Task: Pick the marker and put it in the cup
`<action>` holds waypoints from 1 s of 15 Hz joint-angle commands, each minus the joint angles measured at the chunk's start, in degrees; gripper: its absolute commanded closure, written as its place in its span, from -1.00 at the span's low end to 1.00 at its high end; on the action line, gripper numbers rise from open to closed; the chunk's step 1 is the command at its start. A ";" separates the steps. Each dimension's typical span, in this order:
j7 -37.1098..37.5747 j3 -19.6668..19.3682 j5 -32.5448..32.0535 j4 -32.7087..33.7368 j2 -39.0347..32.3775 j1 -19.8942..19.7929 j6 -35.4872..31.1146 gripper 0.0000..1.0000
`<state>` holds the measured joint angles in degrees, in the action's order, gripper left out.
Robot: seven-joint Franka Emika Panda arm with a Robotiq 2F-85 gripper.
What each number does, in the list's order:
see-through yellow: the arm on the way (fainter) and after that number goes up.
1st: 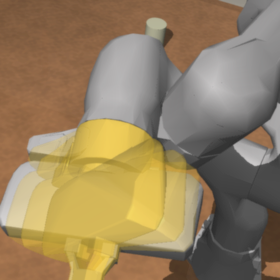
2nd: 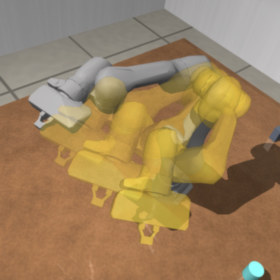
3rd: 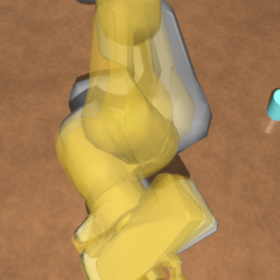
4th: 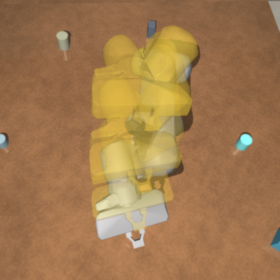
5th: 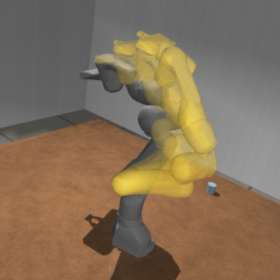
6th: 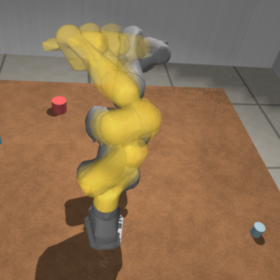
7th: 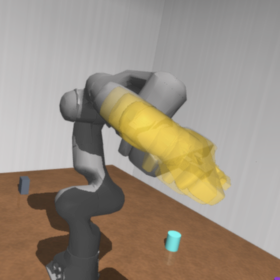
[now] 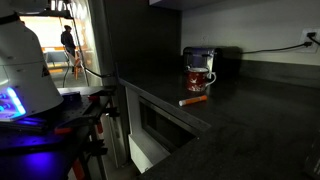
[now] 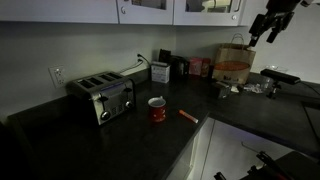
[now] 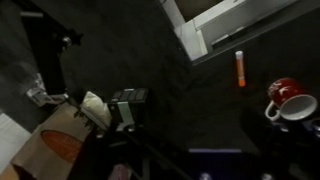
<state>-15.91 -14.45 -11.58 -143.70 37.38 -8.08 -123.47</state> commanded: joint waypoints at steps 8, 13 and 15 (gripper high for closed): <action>-6.15 4.44 9.92 -4.52 -15.39 13.30 -12.74 -1.00; -9.17 6.39 10.40 -3.65 -28.06 13.52 -23.14 -1.00; -9.42 7.41 11.00 -2.57 -32.79 13.18 -26.26 -1.00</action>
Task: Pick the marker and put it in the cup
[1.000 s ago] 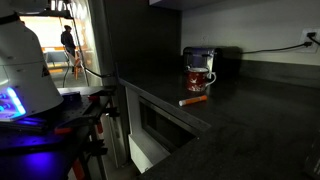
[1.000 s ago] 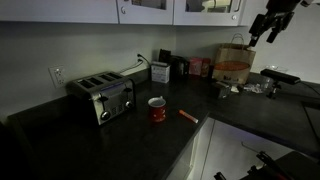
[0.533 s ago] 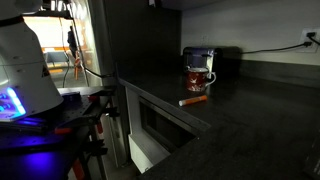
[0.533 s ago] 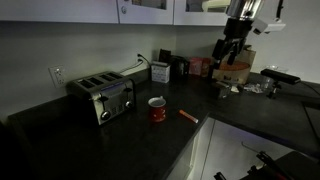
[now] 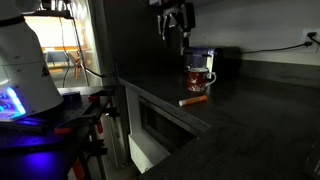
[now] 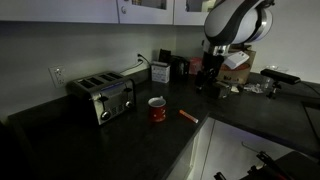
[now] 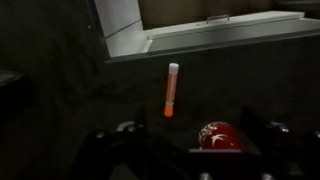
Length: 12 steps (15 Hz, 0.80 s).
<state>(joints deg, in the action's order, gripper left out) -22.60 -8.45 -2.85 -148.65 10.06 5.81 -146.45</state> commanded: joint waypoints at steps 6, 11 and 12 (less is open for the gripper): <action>-2.94 6.40 5.57 8.66 -18.32 -2.67 -9.34 -1.00; -2.84 10.89 4.90 15.76 -28.70 -6.54 -9.09 -1.00; -2.94 11.66 5.09 17.20 -30.50 -7.52 -8.71 -1.00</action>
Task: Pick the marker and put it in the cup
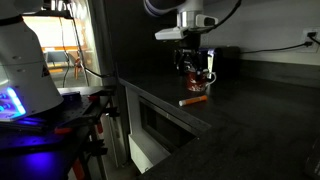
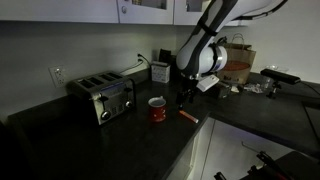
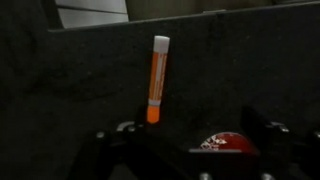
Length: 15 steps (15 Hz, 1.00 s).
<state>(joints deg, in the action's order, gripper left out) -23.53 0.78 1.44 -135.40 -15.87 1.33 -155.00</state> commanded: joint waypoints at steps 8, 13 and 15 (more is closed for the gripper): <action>-2.26 4.63 -1.09 12.72 -14.29 -8.24 0.90 -0.99; -4.15 5.03 -2.98 15.18 -16.58 -9.35 1.59 -0.31; -4.73 5.05 -3.85 15.61 -16.83 -9.68 1.94 0.03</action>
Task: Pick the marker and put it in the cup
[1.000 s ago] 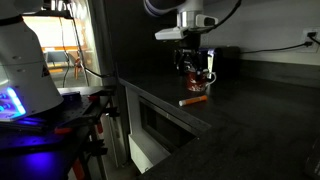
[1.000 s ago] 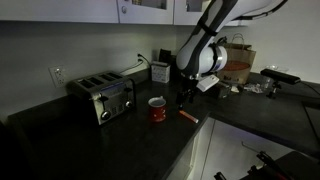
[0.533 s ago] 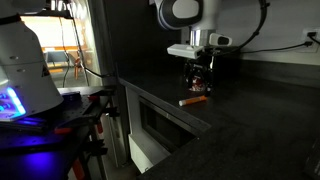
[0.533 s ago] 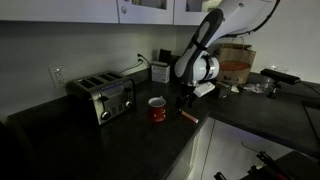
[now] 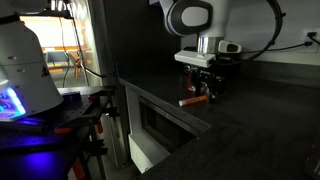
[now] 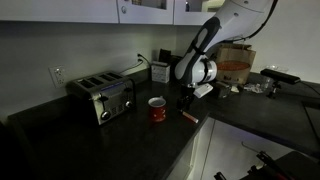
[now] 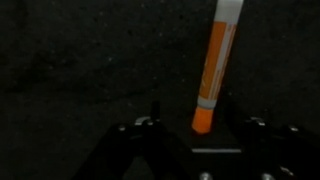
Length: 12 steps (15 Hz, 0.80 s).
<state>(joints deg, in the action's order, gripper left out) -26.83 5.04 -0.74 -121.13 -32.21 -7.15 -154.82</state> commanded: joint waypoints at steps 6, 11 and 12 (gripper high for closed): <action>-3.75 3.20 -0.49 0.39 0.69 -4.09 0.47 0.95; -22.38 20.24 16.97 -3.33 8.18 -20.76 -0.83 0.91; -27.98 23.71 22.57 -3.96 10.45 -24.03 -0.35 0.91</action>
<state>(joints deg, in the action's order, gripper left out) -42.71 19.65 10.87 -121.21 -27.69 -22.16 -155.90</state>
